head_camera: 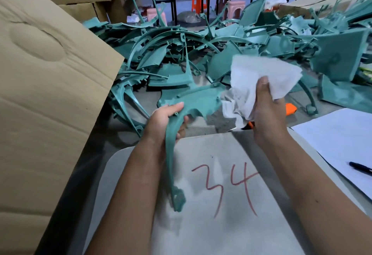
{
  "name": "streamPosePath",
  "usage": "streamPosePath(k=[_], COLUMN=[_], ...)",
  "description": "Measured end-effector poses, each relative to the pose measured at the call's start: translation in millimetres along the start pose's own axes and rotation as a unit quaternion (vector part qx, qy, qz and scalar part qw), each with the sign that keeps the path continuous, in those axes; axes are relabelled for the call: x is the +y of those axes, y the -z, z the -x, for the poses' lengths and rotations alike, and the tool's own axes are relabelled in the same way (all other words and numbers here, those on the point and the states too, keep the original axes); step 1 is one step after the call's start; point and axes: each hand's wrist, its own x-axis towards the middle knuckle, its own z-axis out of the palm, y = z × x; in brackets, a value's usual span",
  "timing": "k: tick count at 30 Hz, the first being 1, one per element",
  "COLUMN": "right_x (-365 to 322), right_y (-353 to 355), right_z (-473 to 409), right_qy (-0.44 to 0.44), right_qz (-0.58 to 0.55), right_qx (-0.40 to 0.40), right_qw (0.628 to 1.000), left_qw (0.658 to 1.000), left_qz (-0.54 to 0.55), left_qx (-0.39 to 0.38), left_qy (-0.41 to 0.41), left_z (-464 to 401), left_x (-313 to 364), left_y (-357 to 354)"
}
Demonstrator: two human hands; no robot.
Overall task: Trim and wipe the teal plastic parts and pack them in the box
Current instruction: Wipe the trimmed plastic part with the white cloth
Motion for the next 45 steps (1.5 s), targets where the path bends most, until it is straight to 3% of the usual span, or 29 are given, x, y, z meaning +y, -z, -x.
streamPosePath(k=[3,5,6,10,15,17,20,22,24,25,28,31,34,35,37,40,43,45], right_x=[0.6,-0.7,-1.1,-1.7,5.8,3.4,0.4,-1.6,-6.0,-8.1,-14.9,-13.9,-4.8,-4.1,-7.9,-4.1,1.7,2.5], right_y=[-4.4,-6.4,-5.8,-3.3,-5.8,-3.9,6.2,11.1,12.1,13.5,18.8,19.2,15.3,15.8,16.9,11.9,-2.5,-8.5], right_z=[8.9,16.2,16.5,11.2,14.2,11.3,-5.0,-7.7,-2.7,-1.6,-3.5,-3.6,-0.1,-1.1,-6.2,-3.4,15.3,22.7], right_qy=[-0.183,-0.193,-0.182,-0.096,-0.034,0.004,0.004,-0.071,-0.171,-0.174,-0.038,0.085,0.248,0.299,0.354,0.391,0.254,0.222], right_qz=[-0.078,-0.093,-0.093,-0.015,0.084,0.133,0.115,0.068,0.01,0.006,0.137,0.307,0.436,0.449,0.398,0.35,0.328,0.313], right_qx=[-0.136,-0.226,-0.233,-0.162,-0.101,-0.041,0.048,-0.038,-0.174,-0.227,-0.291,-0.231,-0.158,-0.108,-0.035,-0.138,-0.326,-0.358], right_qw=[0.971,0.95,0.951,0.982,0.991,0.99,0.992,0.994,0.97,0.958,0.946,0.919,0.851,0.835,0.846,0.84,0.85,0.851], left_qw=[0.993,0.989,0.988,0.979,0.974,0.974,0.969,0.966,0.963,0.962,0.954,0.941,0.94,0.94,0.938,0.93,0.924,0.918], left_qz=[-0.085,-0.091,-0.097,-0.123,-0.158,-0.163,-0.174,-0.196,-0.204,-0.205,-0.237,-0.291,-0.297,-0.3,-0.309,-0.326,-0.337,-0.346], left_qx=[-0.011,-0.038,-0.047,-0.094,-0.105,-0.12,-0.156,-0.154,-0.16,-0.167,-0.172,-0.165,-0.16,-0.159,-0.158,-0.169,-0.177,-0.186], left_qy=[-0.084,-0.107,-0.113,-0.132,-0.12,-0.099,-0.074,-0.076,-0.069,-0.067,-0.061,-0.056,-0.047,-0.041,-0.024,-0.025,-0.038,-0.055], left_z=[3.1,6.2,8.3,12.5,10.6,12.9,18.0,20.5,23.2,25.0,27.0,24.4,25.0,25.6,25.8,25.5,28.5,29.0], left_x=[0.4,1.7,3.2,6.7,9.7,13.8,20.0,22.2,22.9,23.5,25.0,23.6,24.4,24.7,22.7,15.5,11.2,9.6], left_y=[3.5,1.5,0.2,-0.1,6.4,15.7,28.8,30.6,29.1,29.5,29.1,22.5,21.0,21.3,19.8,10.8,0.4,-2.1])
